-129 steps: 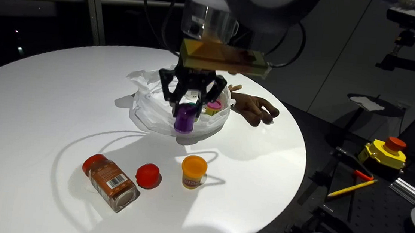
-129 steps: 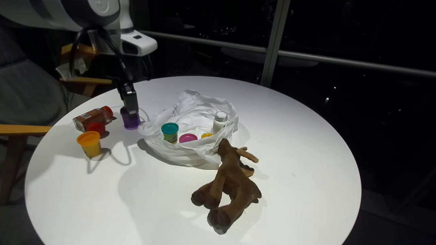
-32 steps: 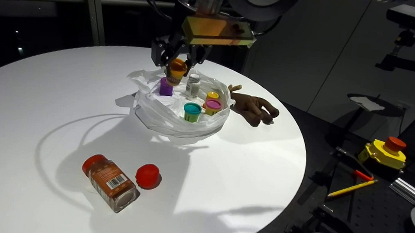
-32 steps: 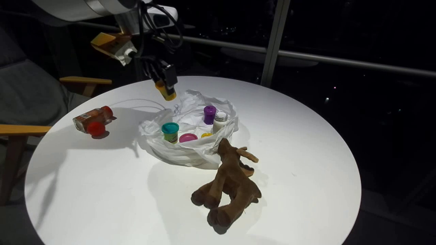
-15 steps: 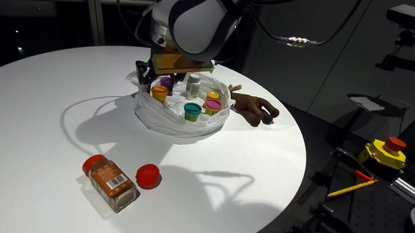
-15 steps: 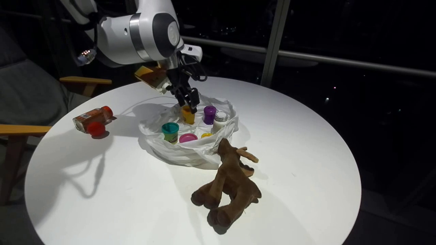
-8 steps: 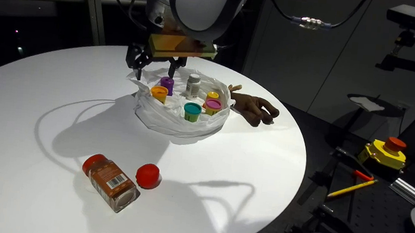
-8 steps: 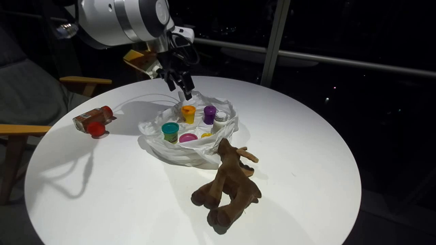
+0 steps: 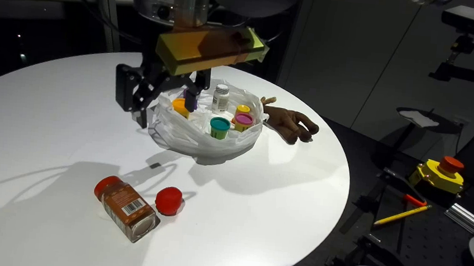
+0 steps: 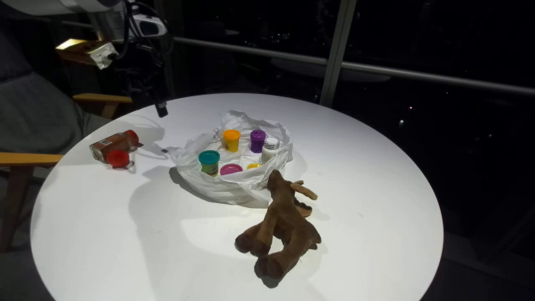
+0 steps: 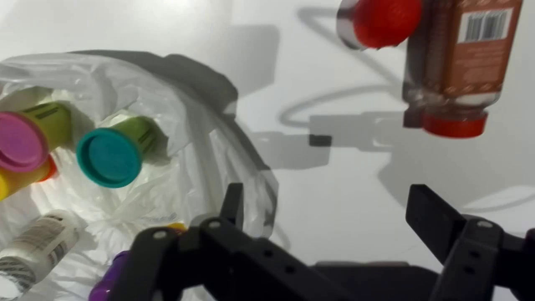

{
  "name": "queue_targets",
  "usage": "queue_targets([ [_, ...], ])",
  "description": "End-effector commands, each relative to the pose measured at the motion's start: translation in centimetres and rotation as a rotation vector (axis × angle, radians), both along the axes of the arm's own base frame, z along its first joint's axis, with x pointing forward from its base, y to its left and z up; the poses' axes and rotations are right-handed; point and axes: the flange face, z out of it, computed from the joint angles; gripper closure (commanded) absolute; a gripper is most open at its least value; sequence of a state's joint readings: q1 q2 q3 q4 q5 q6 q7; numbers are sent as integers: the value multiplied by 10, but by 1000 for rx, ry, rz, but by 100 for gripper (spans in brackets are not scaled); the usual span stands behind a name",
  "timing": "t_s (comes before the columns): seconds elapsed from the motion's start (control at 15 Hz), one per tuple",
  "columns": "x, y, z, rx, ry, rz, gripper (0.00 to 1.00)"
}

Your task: Put all the objects on the table into the plastic bag

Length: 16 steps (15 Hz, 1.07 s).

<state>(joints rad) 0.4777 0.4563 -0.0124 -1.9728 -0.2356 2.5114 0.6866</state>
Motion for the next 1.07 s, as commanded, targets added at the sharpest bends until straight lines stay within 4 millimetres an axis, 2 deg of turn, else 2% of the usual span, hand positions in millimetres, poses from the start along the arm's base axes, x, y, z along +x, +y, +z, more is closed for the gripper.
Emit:
queue_targets([
  [0.0, -21, 47, -3, 1, 17, 101, 0],
  [0.13, -30, 69, -11, 29, 27, 145, 0],
  [0.33, -36, 87, -29, 59, 73, 176, 0],
  [1.0, -31, 94, -100, 92, 147, 232, 0],
])
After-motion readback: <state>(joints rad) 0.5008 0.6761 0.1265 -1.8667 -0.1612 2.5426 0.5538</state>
